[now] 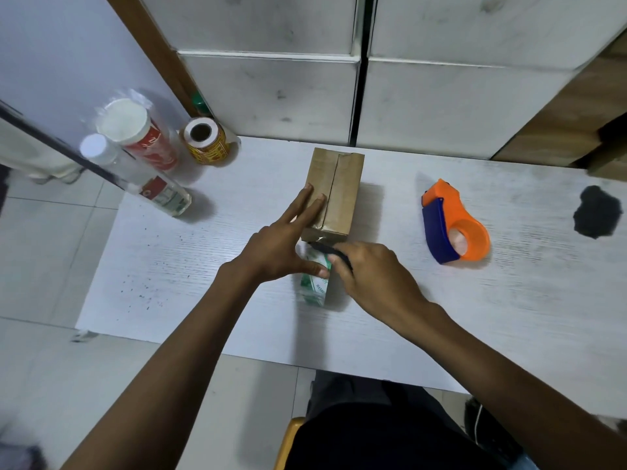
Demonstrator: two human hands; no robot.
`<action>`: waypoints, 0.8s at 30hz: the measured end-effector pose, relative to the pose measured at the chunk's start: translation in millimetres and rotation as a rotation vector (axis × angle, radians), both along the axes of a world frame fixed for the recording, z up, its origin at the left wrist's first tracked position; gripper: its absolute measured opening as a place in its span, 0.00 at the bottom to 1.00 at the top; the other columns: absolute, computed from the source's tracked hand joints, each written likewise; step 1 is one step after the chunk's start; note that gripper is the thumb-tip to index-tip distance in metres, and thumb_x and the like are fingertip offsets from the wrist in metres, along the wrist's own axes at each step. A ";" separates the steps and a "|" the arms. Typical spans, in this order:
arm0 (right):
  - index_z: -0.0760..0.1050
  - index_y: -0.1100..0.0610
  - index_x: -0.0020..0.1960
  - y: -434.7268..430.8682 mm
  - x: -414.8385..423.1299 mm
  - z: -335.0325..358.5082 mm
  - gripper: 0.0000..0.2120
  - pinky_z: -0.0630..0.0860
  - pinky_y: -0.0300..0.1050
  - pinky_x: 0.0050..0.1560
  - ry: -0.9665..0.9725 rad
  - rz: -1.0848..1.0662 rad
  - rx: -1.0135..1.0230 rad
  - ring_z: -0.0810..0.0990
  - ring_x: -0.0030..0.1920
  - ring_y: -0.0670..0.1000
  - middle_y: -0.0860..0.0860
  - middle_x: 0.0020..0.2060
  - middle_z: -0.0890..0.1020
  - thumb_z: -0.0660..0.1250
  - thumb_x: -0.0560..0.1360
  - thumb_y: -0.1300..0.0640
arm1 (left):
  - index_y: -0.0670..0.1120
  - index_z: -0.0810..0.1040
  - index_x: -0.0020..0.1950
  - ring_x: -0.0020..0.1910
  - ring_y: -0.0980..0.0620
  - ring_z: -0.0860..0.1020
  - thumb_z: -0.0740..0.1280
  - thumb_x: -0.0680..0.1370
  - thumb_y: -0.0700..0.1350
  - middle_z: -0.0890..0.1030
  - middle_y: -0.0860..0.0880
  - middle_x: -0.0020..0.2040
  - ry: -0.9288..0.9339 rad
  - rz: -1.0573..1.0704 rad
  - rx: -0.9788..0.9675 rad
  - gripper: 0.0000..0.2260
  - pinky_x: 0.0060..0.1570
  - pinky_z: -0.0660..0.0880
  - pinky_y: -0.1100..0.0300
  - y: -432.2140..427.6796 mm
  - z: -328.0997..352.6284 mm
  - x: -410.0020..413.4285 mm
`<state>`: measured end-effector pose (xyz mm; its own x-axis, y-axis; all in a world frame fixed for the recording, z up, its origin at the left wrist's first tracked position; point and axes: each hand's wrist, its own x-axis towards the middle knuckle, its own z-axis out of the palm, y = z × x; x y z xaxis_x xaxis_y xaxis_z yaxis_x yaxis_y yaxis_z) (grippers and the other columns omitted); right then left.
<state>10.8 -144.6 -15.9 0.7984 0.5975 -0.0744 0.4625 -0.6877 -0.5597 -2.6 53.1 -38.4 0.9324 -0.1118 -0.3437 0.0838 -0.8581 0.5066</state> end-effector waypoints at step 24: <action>0.79 0.61 0.48 -17.4 -2.9 -2.8 0.14 0.71 0.47 0.33 -0.064 -0.108 -0.340 0.81 0.39 0.60 0.57 0.40 0.83 0.59 0.80 0.53 | 0.63 0.44 0.80 0.71 0.46 0.73 0.79 0.62 0.64 0.37 0.64 0.81 0.019 0.016 -0.007 0.57 0.60 0.75 0.41 1.1 -2.8 -0.7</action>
